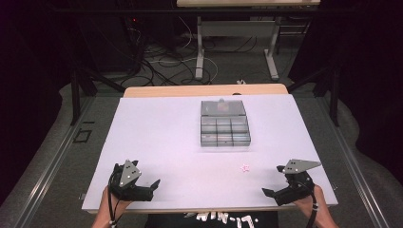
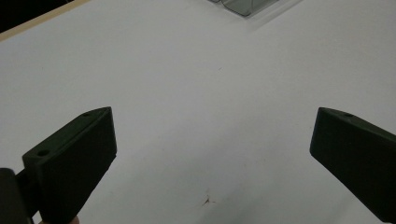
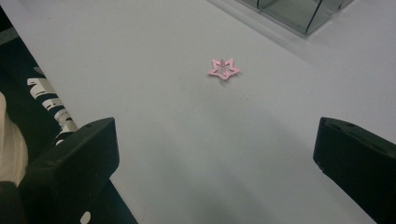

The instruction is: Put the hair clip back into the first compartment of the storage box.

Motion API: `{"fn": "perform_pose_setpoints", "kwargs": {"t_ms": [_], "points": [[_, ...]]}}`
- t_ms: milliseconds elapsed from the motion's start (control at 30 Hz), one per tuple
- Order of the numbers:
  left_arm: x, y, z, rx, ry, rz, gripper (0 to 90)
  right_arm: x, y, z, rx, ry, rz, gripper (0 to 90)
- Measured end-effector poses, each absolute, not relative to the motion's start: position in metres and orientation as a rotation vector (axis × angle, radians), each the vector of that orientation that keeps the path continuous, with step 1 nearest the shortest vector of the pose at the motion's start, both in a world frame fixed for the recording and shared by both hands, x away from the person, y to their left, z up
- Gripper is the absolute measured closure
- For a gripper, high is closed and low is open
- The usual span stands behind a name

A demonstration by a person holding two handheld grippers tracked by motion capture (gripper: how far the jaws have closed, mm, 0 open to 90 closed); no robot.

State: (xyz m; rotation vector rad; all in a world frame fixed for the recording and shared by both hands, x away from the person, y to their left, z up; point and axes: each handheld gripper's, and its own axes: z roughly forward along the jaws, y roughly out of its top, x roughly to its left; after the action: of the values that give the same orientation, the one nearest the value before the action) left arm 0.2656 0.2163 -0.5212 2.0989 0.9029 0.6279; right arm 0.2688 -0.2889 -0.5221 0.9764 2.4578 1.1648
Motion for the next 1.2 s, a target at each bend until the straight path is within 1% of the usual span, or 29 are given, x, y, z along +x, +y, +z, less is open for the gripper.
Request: {"fn": "perform_pose_setpoints", "kwargs": {"t_ms": [533, 1100, 1200], "points": [[0.266, 0.216, -0.521, 2.116, 0.886, 0.637, 0.5, 0.272, -0.282, -0.516, 0.983, 2.456, 1.164, 0.0], [0.268, 0.215, -0.522, 2.126, 0.894, 0.648, 0.5, 0.291, -0.268, -0.513, 0.982, 2.469, 1.155, 0.0], [0.268, 0.215, -0.522, 2.128, 0.895, 0.634, 0.4, 0.294, -0.265, -0.514, 0.979, 2.482, 1.145, 0.0]]}}
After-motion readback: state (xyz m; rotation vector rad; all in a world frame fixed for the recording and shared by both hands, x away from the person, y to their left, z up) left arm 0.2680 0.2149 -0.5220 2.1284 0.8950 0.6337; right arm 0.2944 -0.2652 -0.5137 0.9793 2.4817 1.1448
